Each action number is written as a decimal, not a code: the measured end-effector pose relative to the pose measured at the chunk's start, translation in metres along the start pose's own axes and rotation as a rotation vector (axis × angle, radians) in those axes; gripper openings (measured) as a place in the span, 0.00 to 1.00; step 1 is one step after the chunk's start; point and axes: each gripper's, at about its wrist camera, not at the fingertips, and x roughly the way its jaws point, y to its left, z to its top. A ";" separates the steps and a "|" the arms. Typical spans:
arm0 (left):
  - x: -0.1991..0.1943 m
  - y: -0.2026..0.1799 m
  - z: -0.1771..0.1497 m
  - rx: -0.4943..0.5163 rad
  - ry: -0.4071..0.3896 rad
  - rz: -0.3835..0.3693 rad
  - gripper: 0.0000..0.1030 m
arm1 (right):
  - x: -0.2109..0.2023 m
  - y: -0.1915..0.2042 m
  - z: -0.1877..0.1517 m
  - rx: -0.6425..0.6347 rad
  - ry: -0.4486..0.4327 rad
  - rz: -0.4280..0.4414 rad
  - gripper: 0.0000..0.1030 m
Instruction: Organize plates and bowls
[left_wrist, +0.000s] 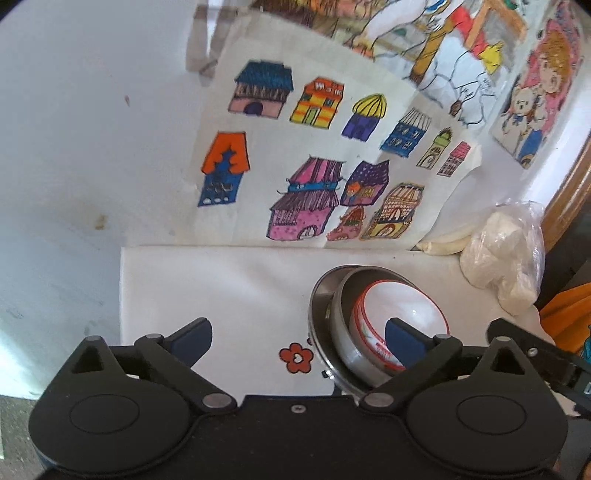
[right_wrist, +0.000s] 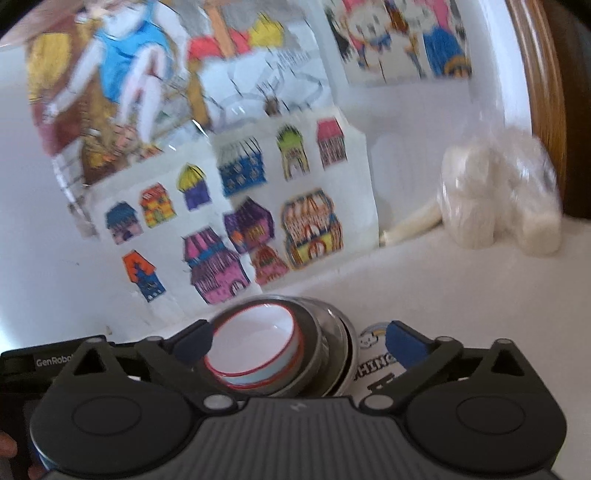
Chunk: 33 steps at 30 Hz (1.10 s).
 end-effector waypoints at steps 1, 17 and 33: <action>-0.006 0.001 -0.002 0.006 -0.011 0.004 0.98 | -0.007 0.005 -0.002 -0.019 -0.022 -0.002 1.00; -0.074 0.022 -0.051 0.098 -0.135 0.057 0.99 | -0.087 0.043 -0.059 -0.093 -0.141 -0.105 1.00; -0.126 0.037 -0.114 0.162 -0.242 0.018 0.99 | -0.132 0.075 -0.125 -0.119 -0.178 -0.158 1.00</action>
